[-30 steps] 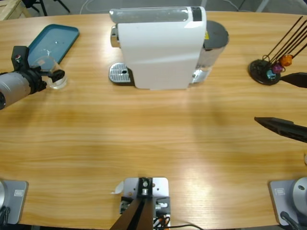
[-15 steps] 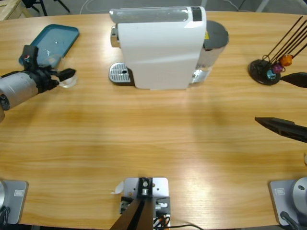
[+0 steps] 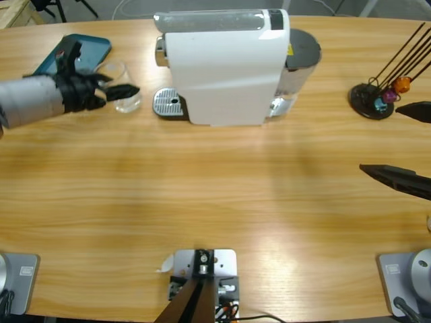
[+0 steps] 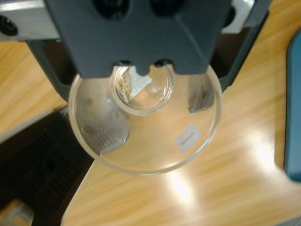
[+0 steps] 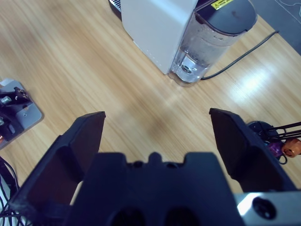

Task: Pour coffee

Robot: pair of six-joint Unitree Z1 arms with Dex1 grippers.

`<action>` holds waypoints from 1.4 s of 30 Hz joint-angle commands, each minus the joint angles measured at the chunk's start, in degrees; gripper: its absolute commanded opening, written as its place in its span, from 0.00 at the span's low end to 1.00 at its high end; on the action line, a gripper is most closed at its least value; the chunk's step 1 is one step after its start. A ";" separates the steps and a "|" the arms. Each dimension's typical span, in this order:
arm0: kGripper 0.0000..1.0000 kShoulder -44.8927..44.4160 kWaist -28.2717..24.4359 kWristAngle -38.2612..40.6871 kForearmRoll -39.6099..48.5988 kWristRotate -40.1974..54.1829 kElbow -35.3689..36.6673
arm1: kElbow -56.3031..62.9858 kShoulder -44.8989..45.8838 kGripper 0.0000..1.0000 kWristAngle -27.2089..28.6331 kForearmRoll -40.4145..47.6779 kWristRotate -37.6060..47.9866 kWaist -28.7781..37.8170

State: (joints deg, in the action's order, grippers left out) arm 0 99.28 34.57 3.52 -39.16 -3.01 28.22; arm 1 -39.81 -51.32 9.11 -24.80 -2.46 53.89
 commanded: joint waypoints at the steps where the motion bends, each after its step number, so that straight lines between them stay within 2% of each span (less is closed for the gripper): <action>1: 0.26 3.87 0.32 2.77 11.65 3.21 8.69 | 2.81 2.84 0.95 0.03 0.19 -0.17 -1.07; 10: 0.26 8.13 3.47 4.40 11.38 6.09 9.73 | 2.81 2.84 0.95 -0.41 0.28 -0.35 -2.31; 29: 0.26 12.33 5.77 5.97 11.29 6.07 12.70 | 2.81 2.82 0.95 -0.50 0.30 -0.44 -2.91; 30: 0.37 12.50 5.77 5.92 11.29 5.90 12.84 | 2.81 2.82 0.95 -0.50 0.28 -0.44 -2.91; 31: 0.63 12.61 5.77 5.88 11.36 5.72 13.07 | 2.81 2.82 0.95 -0.50 0.28 -0.44 -2.91; 32: 0.85 12.70 5.77 5.88 11.45 5.65 13.21 | 2.81 2.84 0.95 -0.50 0.30 -0.44 -2.91; 33: 0.95 12.80 5.77 5.88 11.47 5.58 13.26 | 2.81 2.89 0.95 -0.50 0.30 -0.44 -2.91; 42: 0.97 12.03 5.79 5.88 11.47 5.91 11.80 | 2.81 2.80 0.95 -0.52 0.33 -0.44 -2.91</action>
State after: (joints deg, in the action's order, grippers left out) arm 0 109.08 39.91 8.85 -28.35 2.12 41.61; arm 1 -38.93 -49.24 9.11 -24.80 -2.48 51.63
